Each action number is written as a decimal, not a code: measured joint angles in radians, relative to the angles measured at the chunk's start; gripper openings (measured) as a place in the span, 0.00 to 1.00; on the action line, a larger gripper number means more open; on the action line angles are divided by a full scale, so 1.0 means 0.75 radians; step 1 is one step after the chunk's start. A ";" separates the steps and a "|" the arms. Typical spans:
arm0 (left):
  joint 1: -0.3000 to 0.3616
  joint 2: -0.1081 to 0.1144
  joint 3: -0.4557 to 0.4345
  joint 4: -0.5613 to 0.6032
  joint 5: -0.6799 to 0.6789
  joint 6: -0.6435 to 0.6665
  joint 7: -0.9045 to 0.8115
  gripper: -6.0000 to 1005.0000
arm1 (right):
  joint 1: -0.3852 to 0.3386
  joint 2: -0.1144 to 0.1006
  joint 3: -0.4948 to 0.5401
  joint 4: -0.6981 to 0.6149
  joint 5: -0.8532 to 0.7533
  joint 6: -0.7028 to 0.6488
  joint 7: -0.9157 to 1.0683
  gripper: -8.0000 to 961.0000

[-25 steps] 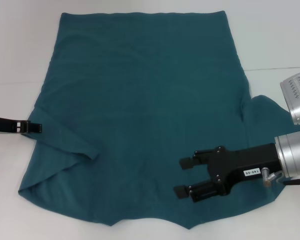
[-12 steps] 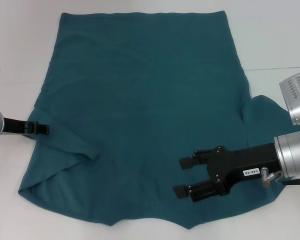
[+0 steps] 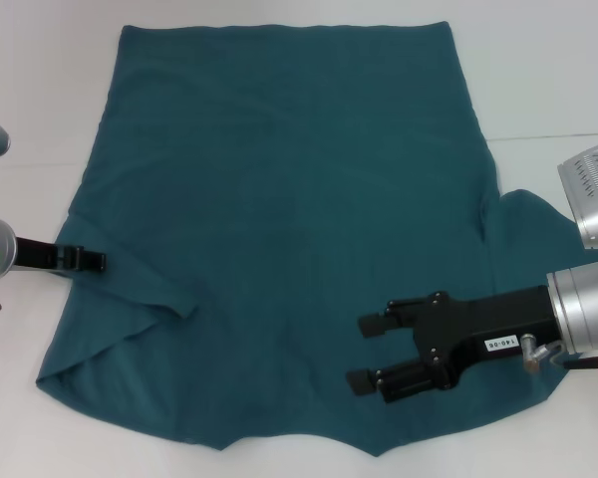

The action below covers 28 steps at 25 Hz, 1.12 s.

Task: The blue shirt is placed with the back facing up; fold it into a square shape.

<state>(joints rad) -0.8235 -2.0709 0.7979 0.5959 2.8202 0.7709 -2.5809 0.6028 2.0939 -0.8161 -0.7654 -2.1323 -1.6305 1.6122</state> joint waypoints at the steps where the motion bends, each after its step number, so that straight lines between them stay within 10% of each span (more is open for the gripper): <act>1: 0.000 0.000 -0.001 0.000 0.001 0.000 0.002 0.80 | 0.000 0.000 0.000 0.000 0.000 0.000 0.000 0.95; 22: -0.003 -0.002 -0.013 -0.025 -0.023 0.011 0.004 0.77 | -0.002 0.002 0.000 0.002 0.000 0.000 0.000 0.95; 28: -0.004 -0.002 -0.012 -0.028 -0.040 0.013 0.004 0.63 | -0.005 0.002 0.000 0.002 0.000 0.000 0.000 0.95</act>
<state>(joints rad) -0.8268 -2.0724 0.7886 0.5751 2.7900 0.7805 -2.5781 0.5988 2.0954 -0.8160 -0.7638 -2.1323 -1.6306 1.6122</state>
